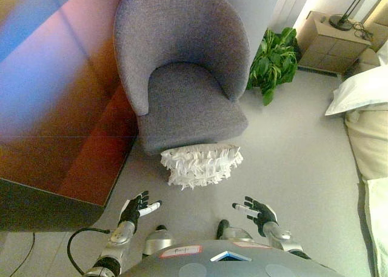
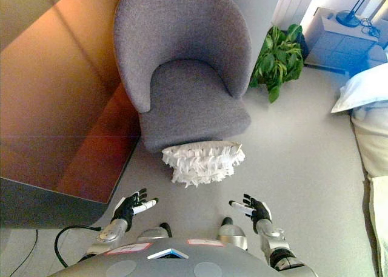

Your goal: Pick up the pillow and put it on the sofa.

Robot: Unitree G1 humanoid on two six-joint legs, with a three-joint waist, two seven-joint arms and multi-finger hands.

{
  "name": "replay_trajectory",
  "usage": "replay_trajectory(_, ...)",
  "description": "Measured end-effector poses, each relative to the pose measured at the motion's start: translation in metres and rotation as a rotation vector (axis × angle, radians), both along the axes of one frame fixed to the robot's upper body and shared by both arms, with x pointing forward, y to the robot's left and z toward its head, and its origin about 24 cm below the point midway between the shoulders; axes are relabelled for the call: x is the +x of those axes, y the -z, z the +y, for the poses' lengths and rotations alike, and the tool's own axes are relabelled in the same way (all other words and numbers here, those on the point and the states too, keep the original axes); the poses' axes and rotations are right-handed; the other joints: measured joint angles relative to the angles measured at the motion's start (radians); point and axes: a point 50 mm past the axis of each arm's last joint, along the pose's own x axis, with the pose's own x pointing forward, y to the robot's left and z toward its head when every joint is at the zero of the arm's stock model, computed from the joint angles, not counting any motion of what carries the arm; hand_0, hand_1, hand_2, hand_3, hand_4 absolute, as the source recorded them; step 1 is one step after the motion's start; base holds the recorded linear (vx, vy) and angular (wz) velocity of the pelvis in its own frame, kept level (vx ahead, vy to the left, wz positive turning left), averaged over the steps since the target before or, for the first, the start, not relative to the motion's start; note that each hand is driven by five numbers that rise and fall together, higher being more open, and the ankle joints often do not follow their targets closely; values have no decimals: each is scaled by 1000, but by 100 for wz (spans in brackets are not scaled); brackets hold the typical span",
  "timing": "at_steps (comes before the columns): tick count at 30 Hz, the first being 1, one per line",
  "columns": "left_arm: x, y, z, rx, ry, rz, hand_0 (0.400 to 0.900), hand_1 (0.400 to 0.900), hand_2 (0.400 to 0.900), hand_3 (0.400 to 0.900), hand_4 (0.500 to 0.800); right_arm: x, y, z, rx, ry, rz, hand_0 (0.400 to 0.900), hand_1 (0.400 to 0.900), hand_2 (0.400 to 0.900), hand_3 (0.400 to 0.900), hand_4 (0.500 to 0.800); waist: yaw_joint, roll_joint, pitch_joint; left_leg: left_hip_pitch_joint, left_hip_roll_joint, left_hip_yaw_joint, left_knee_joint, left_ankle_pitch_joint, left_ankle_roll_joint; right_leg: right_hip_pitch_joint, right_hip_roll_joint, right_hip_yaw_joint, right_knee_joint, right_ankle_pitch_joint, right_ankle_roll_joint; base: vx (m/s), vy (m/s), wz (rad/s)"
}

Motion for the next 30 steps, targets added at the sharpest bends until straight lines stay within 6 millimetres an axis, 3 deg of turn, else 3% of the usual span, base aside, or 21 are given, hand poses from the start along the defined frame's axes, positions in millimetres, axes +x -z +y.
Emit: replay_trajectory(30,1,-1,0,5,0,-12,900,900,900,900,800,2,-1,0,-10,6,-20,900,900,900,900,800,0,-5,-5,1,6,3,0,0,0,0,3,3,-3,0,0,5,-34,-1)
